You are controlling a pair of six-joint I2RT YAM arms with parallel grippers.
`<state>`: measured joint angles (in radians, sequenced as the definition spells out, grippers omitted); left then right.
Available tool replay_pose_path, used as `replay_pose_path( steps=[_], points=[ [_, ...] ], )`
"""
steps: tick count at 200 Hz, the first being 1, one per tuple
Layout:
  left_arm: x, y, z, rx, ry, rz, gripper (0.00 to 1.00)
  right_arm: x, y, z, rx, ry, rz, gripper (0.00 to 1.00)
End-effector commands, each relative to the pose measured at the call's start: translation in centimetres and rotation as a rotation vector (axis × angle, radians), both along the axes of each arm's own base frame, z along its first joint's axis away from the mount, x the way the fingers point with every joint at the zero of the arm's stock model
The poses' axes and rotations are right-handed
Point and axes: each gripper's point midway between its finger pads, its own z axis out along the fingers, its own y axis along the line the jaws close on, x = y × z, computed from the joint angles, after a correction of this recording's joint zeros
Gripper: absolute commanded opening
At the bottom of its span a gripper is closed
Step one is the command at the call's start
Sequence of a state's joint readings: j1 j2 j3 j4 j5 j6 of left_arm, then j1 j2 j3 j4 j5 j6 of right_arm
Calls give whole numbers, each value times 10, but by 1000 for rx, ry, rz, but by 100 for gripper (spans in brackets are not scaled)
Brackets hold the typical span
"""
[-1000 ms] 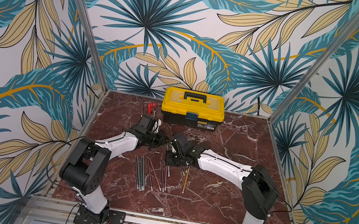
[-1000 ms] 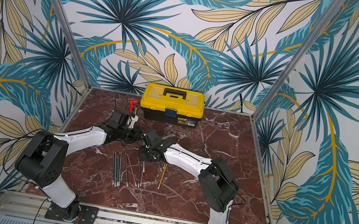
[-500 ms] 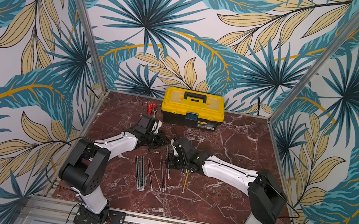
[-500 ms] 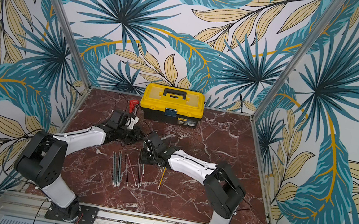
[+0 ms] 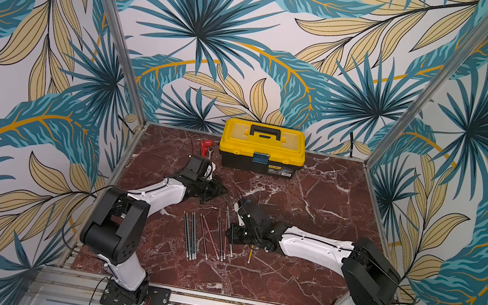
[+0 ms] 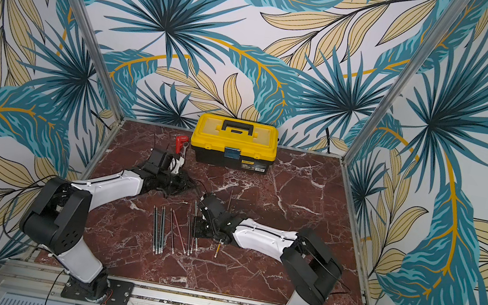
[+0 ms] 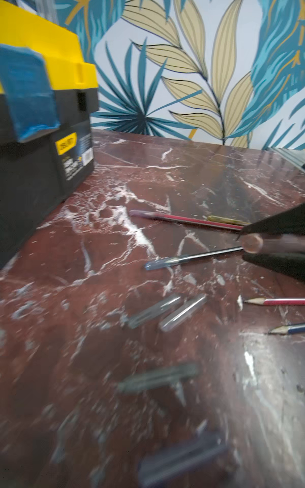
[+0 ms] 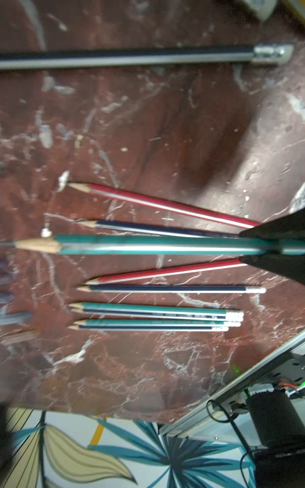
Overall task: Remove the protective cover of the pencils
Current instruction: Remove the protective sleeve from the pencil, then place the pencil at the center of the board.
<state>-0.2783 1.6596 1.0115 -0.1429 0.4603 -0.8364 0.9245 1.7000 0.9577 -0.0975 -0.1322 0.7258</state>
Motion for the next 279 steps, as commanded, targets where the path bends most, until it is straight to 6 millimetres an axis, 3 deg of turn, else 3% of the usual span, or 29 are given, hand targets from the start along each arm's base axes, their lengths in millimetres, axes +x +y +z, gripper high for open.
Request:
replay_pose_path(
  steps=[1,85,122,141,198,253,279],
  points=[
    [33,8,18,26,-82,67,1,-9,-8,-14,-27,52,-2,0],
    [61,-19,3,26,-56,48,0,3,-29,-41,-177,29,-81,0],
    [68,-25,-15,47,-22,34,0,3,-26,-57,-202,65,-79,0],
    [68,-29,-28,52,8,25,0,6,-26,-62,-212,66,-88,5],
    [63,-29,-51,102,87,35,0,8,-33,-63,-243,55,-107,16],
    [62,-37,-58,111,115,3,0,7,-39,-61,-270,55,-114,20],
    [61,-41,-60,115,125,-8,0,12,-38,-46,-277,25,-105,21]
  ],
)
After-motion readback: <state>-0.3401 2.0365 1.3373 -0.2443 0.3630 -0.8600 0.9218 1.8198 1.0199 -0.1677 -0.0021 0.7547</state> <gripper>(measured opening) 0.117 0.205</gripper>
